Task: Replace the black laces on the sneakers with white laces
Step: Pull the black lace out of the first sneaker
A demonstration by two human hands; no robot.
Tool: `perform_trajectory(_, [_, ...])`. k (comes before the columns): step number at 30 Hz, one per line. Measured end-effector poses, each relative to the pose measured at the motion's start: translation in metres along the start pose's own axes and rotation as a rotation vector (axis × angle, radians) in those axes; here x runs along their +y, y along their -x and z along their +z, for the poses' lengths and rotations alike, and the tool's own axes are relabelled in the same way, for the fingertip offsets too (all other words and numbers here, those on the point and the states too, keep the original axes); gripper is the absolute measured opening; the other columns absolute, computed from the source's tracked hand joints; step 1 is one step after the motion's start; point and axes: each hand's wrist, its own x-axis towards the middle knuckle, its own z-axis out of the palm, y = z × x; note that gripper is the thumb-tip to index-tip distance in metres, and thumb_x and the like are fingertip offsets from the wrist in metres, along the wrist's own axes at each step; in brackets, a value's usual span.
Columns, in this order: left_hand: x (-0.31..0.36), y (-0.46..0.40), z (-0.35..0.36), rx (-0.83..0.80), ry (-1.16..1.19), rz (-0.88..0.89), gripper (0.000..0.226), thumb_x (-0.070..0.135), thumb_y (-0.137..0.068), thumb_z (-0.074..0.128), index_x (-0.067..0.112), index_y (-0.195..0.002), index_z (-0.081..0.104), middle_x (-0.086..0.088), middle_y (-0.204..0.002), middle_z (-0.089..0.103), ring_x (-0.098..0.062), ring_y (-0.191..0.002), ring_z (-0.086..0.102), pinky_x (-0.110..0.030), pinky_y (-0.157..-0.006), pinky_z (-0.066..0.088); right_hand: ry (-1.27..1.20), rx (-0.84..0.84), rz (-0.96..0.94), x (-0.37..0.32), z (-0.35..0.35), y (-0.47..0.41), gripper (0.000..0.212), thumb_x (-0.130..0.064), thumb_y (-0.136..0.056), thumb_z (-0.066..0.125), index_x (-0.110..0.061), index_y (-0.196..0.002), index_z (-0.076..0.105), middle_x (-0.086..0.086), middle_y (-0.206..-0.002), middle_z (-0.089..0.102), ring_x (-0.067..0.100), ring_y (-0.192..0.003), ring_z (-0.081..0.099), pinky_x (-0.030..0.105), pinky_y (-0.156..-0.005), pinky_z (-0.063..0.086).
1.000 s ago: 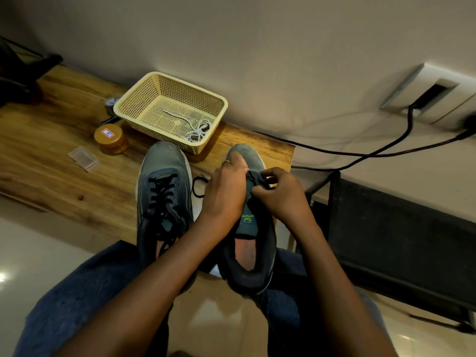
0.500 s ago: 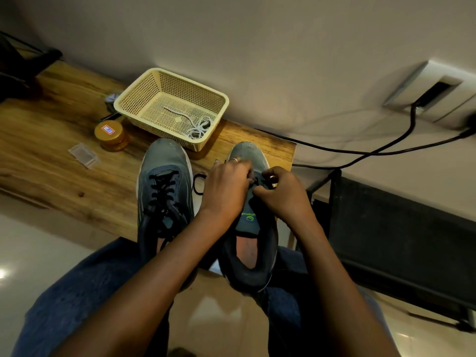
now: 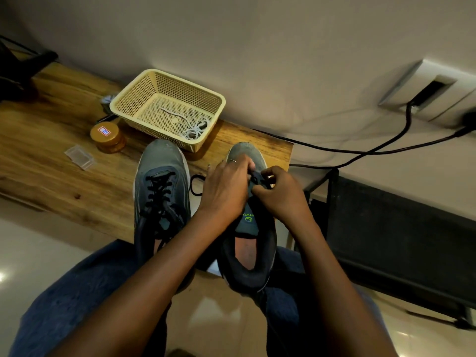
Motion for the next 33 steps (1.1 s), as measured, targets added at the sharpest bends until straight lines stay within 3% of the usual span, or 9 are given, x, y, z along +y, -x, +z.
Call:
perform_trajectory(2, [-0.001, 0.0, 0.001, -0.026, -0.086, 0.046, 0.027, 0.018, -0.092, 0.056, 0.024, -0.118, 0.054, 0.001, -0.119, 0.058, -0.021, -0.114, 0.052, -0.042, -0.102, 0.035, 0.016, -0.008, -0.007, 0.001, 0.001, -0.001, 0.045, -0.03, -0.082, 0.067, -0.015, -0.123, 0.057, 0.008, -0.119, 0.06, 0.023, -0.104, 0.059, 0.037, -0.086, 0.051])
perform_trajectory(8, [0.0, 0.0, 0.0, 0.051, -0.084, 0.024, 0.016, 0.025, -0.095, 0.054, 0.017, -0.106, 0.061, -0.003, -0.11, 0.063, -0.021, -0.104, 0.056, -0.031, -0.106, 0.027, 0.029, 0.004, -0.023, 0.0, 0.002, 0.0, 0.044, -0.03, -0.083, 0.065, -0.016, -0.123, 0.057, 0.009, -0.119, 0.059, 0.024, -0.105, 0.059, 0.04, -0.088, 0.052])
perform_trajectory(11, [0.001, -0.001, 0.0, 0.066, 0.017, 0.001, 0.017, 0.026, -0.098, 0.048, 0.014, -0.106, 0.057, -0.006, -0.105, 0.065, -0.024, -0.101, 0.056, -0.029, -0.098, 0.03, -0.003, 0.018, -0.025, -0.001, 0.001, 0.001, 0.042, -0.029, -0.084, 0.063, -0.017, -0.123, 0.055, 0.008, -0.118, 0.06, 0.024, -0.103, 0.06, 0.042, -0.086, 0.052])
perform_trajectory(14, [0.002, 0.0, 0.001, 0.149, 0.172, -0.083, 0.015, 0.025, -0.099, 0.047, 0.013, -0.107, 0.052, -0.009, -0.093, 0.062, -0.026, -0.089, 0.057, -0.032, -0.067, 0.034, -0.023, 0.027, -0.019, -0.001, 0.001, 0.0, 0.042, -0.028, -0.084, 0.061, -0.018, -0.125, 0.054, 0.006, -0.12, 0.06, 0.023, -0.103, 0.059, 0.036, -0.084, 0.051])
perform_trajectory(16, [0.001, -0.001, 0.003, 0.199, 0.228, -0.101, 0.013, 0.024, -0.1, 0.045, 0.012, -0.106, 0.047, -0.006, -0.087, 0.058, -0.026, -0.079, 0.055, -0.031, -0.06, 0.029, -0.021, 0.029, -0.017, 0.0, 0.001, -0.001, 0.042, -0.027, -0.084, 0.061, -0.018, -0.125, 0.054, 0.007, -0.12, 0.059, 0.023, -0.104, 0.058, 0.032, -0.082, 0.049])
perform_trajectory(18, [-0.001, -0.003, 0.007, 0.167, 0.202, -0.05, 0.009, 0.021, -0.1, 0.045, 0.014, -0.105, 0.045, -0.004, -0.087, 0.055, -0.024, -0.078, 0.053, -0.032, -0.06, 0.032, 0.002, 0.02, -0.02, 0.001, 0.002, -0.002, 0.042, -0.026, -0.085, 0.06, -0.017, -0.125, 0.054, 0.008, -0.121, 0.059, 0.024, -0.104, 0.058, 0.033, -0.083, 0.048])
perform_trajectory(22, [-0.006, -0.004, 0.012, -0.031, -0.012, 0.081, 0.025, 0.013, -0.095, 0.051, 0.016, -0.119, 0.048, -0.005, -0.118, 0.053, -0.022, -0.109, 0.047, -0.03, -0.078, 0.038, 0.045, 0.005, -0.037, 0.002, 0.004, -0.003, 0.041, -0.029, -0.086, 0.061, -0.016, -0.125, 0.053, 0.01, -0.121, 0.057, 0.025, -0.105, 0.057, 0.039, -0.087, 0.049])
perform_trajectory(24, [-0.007, -0.004, 0.011, -0.033, -0.091, 0.096, 0.033, 0.012, -0.091, 0.056, 0.015, -0.123, 0.049, -0.005, -0.123, 0.049, -0.023, -0.114, 0.045, -0.03, -0.081, 0.04, 0.056, -0.002, -0.037, 0.002, 0.005, -0.002, 0.042, -0.031, -0.086, 0.061, -0.016, -0.126, 0.053, 0.01, -0.123, 0.056, 0.025, -0.107, 0.057, 0.042, -0.09, 0.049])
perform_trajectory(33, [-0.001, -0.002, 0.006, 0.158, 0.217, -0.035, 0.017, 0.024, -0.1, 0.046, 0.01, -0.109, 0.05, -0.012, -0.088, 0.064, -0.03, -0.078, 0.06, -0.032, -0.06, 0.036, 0.016, 0.007, -0.039, 0.001, 0.003, -0.001, 0.04, -0.026, -0.088, 0.057, -0.016, -0.126, 0.05, 0.01, -0.122, 0.057, 0.026, -0.105, 0.057, 0.037, -0.085, 0.049])
